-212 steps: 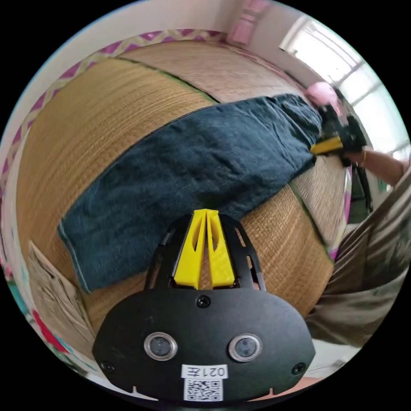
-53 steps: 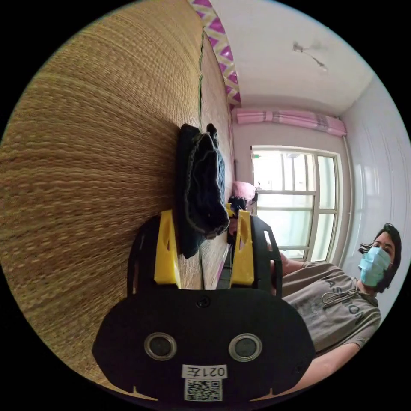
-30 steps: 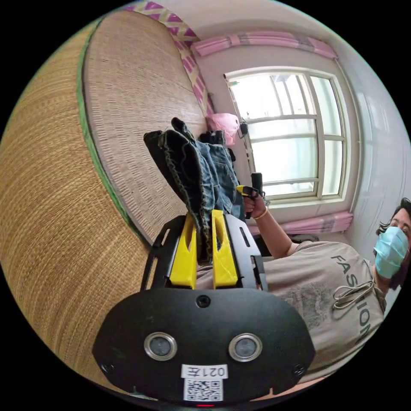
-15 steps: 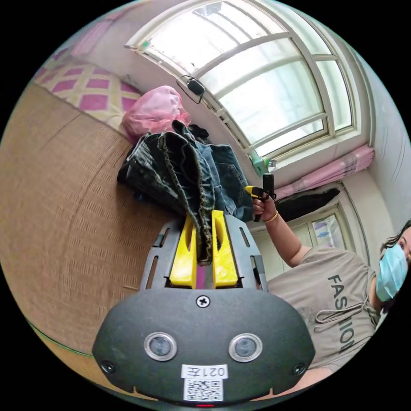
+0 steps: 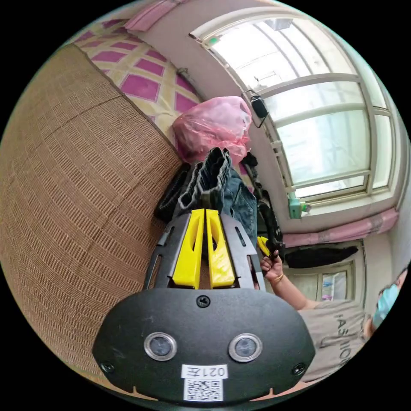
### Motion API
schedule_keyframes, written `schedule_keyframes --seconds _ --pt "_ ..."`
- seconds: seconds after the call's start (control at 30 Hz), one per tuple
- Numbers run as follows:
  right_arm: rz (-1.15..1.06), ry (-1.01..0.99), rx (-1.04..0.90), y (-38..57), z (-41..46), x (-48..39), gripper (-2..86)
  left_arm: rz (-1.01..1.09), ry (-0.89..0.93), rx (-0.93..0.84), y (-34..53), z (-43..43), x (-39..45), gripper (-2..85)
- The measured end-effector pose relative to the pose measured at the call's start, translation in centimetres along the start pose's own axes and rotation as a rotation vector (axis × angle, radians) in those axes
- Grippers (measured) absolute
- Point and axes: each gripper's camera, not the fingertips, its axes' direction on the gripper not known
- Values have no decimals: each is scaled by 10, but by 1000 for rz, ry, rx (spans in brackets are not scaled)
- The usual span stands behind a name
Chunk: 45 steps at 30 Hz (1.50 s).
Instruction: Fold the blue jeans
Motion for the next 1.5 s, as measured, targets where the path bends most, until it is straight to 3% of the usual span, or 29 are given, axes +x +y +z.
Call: schedule_keyframes --seconds 0.13,0.2,0.3,0.4,0.6,0.77,0.93,1.1,1.33,1.5 --pt "-372 188 -102 -12 31 -116 -1 24 87 17 114 -25 -13 -8" --pt "-608 302 -223 -8 98 -183 -6 21 114 23 166 -31 -15 -9" --pt "-843 543 -452 23 205 -221 -8 -10 133 44 255 -38 -19 -9" --pt "-1112 765 -500 69 261 -244 -8 -83 69 78 349 -42 -24 -9" --pt "-1158 926 -485 102 292 -331 -7 -247 -84 169 536 -44 -21 -9" --pt "-1350 687 -419 164 310 -452 -7 -353 -263 312 686 -43 -9 -9" --pt "-1492 341 -604 272 365 -565 -7 -386 -296 447 819 -44 -21 -9" --pt "-1588 69 -791 435 442 -670 -8 -444 -479 533 970 -49 -39 -10" --pt "-1741 -143 -966 671 547 -790 -8 -515 -453 630 1214 -69 -105 -10" --pt "-1691 -144 -1271 822 679 -849 -4 -664 -456 673 1378 -61 -142 -10"
